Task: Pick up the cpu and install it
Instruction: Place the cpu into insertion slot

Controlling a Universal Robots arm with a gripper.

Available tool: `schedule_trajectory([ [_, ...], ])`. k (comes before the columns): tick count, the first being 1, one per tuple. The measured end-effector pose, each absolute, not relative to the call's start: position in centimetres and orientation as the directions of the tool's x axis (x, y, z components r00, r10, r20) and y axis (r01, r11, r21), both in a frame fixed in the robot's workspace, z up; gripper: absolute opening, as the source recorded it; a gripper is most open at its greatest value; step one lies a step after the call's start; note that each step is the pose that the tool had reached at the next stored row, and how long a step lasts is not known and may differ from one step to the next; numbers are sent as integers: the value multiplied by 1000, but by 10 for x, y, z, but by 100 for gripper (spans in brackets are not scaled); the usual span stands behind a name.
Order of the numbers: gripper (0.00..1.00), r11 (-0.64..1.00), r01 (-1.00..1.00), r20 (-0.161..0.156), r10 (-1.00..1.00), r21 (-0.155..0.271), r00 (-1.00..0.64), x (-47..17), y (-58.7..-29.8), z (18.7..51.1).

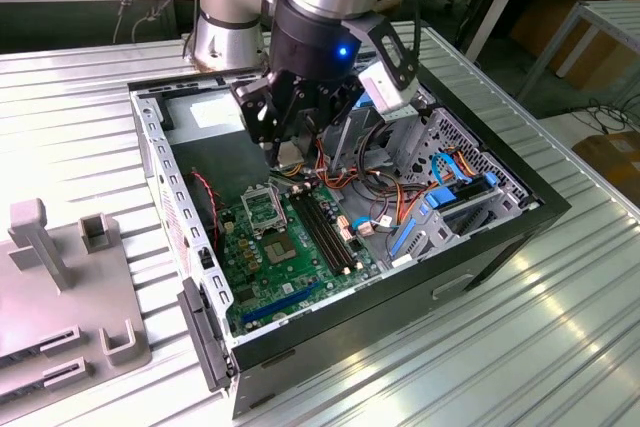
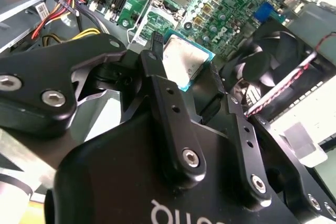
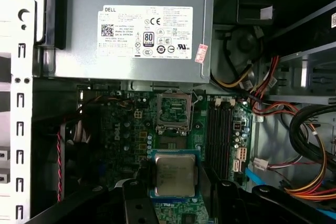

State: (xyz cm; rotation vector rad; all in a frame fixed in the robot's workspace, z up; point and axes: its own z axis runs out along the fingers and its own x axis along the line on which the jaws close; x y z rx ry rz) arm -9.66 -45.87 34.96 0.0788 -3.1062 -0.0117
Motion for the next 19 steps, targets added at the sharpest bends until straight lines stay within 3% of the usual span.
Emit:
schedule_trajectory([
  [19, 47, 999, -35, 34, -35, 8, -999, -95, -459, 309],
])
